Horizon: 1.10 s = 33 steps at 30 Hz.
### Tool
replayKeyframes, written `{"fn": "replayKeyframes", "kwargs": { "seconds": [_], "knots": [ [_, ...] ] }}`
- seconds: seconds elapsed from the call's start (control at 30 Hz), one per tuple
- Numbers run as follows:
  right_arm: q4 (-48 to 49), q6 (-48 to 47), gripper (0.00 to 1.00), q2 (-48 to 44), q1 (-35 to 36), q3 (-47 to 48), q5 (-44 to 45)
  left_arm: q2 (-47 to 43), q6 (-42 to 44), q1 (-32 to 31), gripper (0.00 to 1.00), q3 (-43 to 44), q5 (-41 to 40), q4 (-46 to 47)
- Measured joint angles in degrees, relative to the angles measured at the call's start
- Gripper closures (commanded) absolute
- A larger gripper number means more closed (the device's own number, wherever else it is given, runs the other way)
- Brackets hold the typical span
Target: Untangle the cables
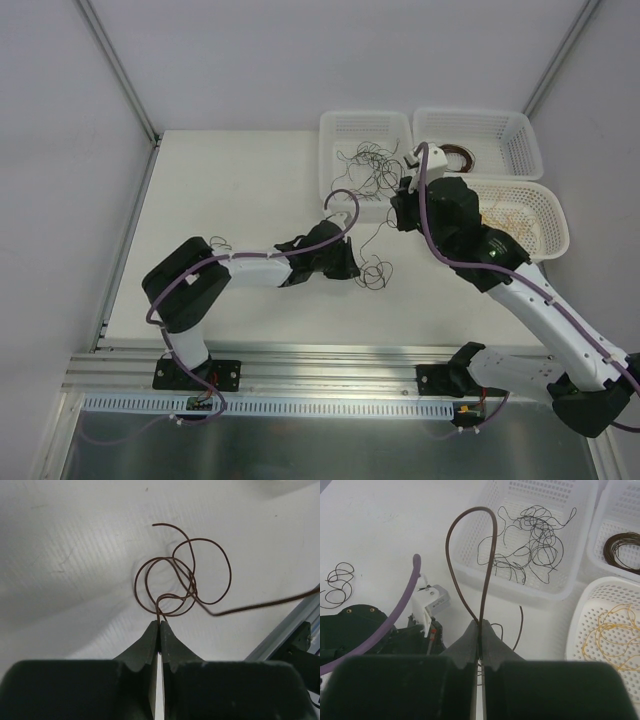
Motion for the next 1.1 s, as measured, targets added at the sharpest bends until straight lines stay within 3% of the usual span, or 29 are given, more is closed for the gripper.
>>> {"fn": "replayKeyframes", "kwargs": {
  "seconds": [0.13, 0.3, 0.5, 0.6, 0.7, 0.9, 1.1],
  "knots": [
    [-0.1, -0.5, 0.99, -1.0, -1.7, -0.4, 1.2, -4.6, 1.4, 0.0, 1.0, -1.1, -2.1, -4.8],
    [-0.7, -1.6, 0.99, -3.1, -5.4, -0.7, 2.7, -19.6, 4.6, 1.4, 1.0, -4.3, -7.1, -16.0],
    [-2.3, -2.9, 0.99, -5.4, -9.9, 0.5, 3.1, -31.0, 9.2, 14.6, 1.0, -6.6, -9.3, -30.3],
    [-3.6, -4.0, 0.99, -6.6, -11.9, 2.8, 3.6, -32.6, 11.9, 21.4, 1.0, -7.3, -10.4, -38.2],
    [-4.2, -4.8, 0.99, -8.0, -14.2, 5.6, 4.1, -33.8, 13.4, 24.2, 1.0, -7.2, -11.3, -44.1],
    [-5.2, -5.7, 0.99, -7.1, -15.9, 12.0, 2.2, -33.3, 16.9, 24.5, 1.0, -1.4, -8.1, -49.8],
    [-5.3, -7.5, 0.99, -1.8, -16.9, 19.4, 1.2, -26.9, 22.7, 24.5, 1.0, 7.3, -1.0, -50.8]
  ]
}}
